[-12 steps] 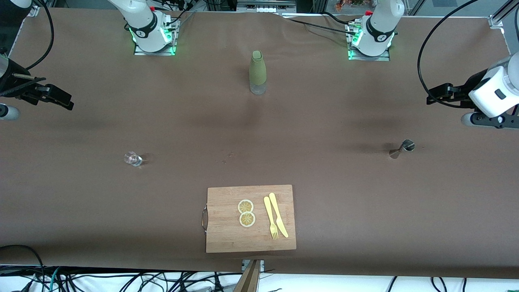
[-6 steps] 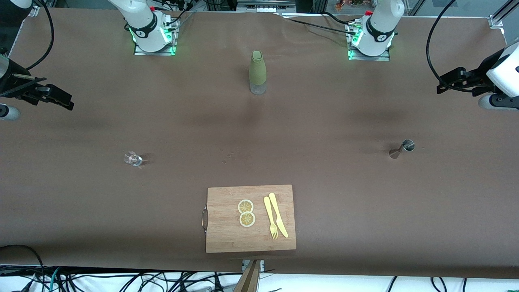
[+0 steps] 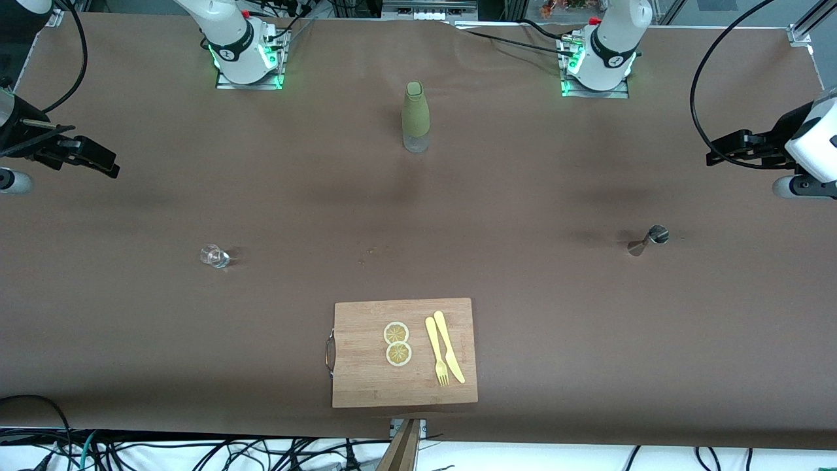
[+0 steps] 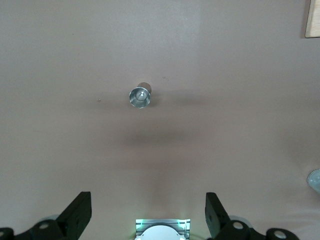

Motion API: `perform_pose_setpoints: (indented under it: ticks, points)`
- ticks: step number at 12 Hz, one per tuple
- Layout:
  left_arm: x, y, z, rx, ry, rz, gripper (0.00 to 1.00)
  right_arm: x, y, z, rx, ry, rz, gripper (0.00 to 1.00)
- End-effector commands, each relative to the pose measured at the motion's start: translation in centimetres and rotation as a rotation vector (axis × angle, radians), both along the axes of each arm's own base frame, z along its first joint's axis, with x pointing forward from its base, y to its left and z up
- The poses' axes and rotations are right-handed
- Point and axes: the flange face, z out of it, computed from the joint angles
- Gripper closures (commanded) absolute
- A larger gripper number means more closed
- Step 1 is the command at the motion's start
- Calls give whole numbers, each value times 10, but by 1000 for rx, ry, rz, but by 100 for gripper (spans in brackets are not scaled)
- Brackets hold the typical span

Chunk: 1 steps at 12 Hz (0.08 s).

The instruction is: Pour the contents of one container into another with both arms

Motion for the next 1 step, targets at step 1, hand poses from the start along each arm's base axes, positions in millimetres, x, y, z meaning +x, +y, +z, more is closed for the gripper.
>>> perform_pose_setpoints:
  ticks: [1]
  points:
    - [0, 1, 12, 35, -11, 5, 0, -1, 0, 4, 13, -8, 14, 0]
